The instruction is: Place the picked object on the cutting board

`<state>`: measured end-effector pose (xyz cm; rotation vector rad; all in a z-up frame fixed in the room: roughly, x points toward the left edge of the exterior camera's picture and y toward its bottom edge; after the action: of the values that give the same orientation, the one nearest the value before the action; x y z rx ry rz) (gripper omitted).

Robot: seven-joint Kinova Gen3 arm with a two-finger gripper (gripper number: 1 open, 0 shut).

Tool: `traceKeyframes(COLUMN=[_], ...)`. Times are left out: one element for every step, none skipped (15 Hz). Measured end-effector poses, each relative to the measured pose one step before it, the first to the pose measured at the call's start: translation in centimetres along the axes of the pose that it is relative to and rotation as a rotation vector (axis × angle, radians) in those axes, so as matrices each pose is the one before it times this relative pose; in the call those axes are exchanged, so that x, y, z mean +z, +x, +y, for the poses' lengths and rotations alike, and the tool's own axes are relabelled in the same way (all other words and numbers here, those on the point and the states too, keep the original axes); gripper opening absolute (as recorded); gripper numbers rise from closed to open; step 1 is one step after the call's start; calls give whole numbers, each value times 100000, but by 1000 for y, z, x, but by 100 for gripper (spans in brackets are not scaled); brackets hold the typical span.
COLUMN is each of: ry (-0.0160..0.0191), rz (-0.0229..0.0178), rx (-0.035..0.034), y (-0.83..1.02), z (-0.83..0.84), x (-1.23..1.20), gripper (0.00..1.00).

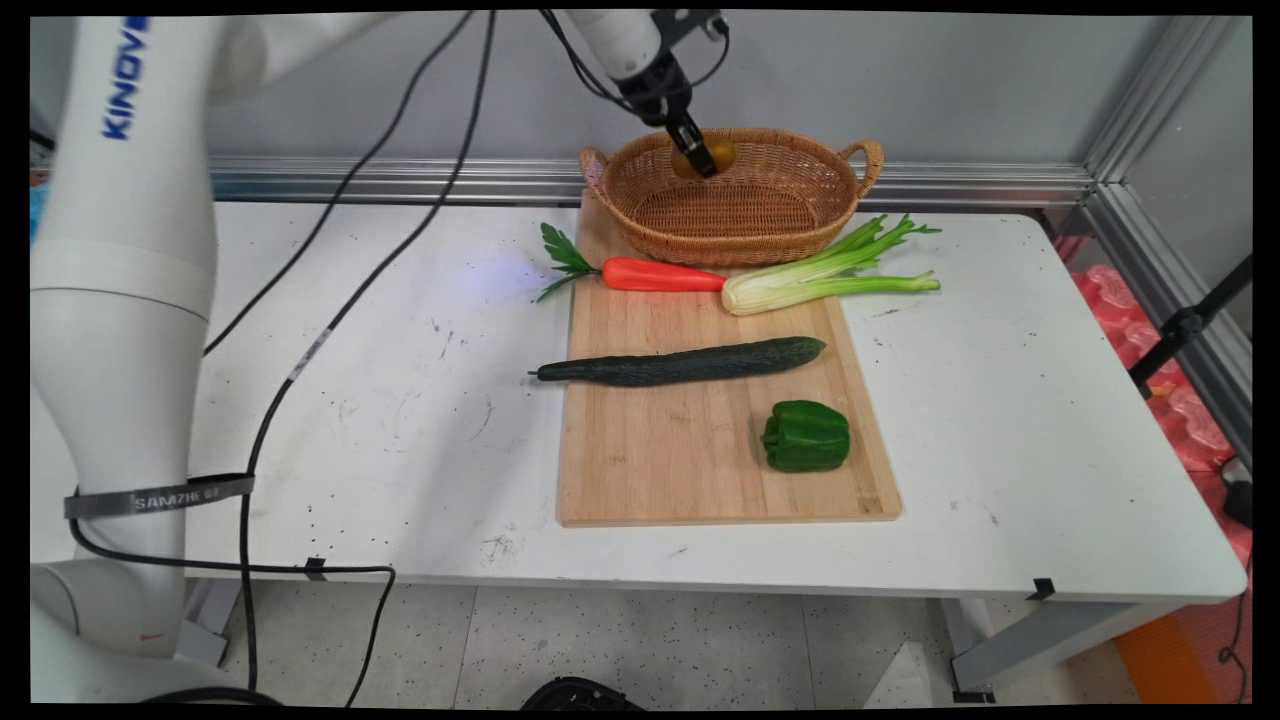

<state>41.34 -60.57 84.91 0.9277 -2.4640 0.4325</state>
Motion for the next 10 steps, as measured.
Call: traceKeyframes(ry=[814, 664, 354, -26, -410, -336, -515, -1001, -1352, -1230], rz=[-34, -51, -31, -131, -342, -1117, -687, -552, -521, -647], rx=[-365, -384, -817, -526, -528, -552, -188, -104, -90, 37], y=[259, 163, 100, -47, -148, -318, -313, -384, -441, -413], z=[576, 647, 880, 645, 1050, 1123, 1028, 1333, 1434, 1274], x=[-1401, -1386, -1579, -957, -1267, -1193, -982, -1120, -1105, -822], gripper=[0, 0, 0, 0, 0, 0, 0, 0, 0, 0])
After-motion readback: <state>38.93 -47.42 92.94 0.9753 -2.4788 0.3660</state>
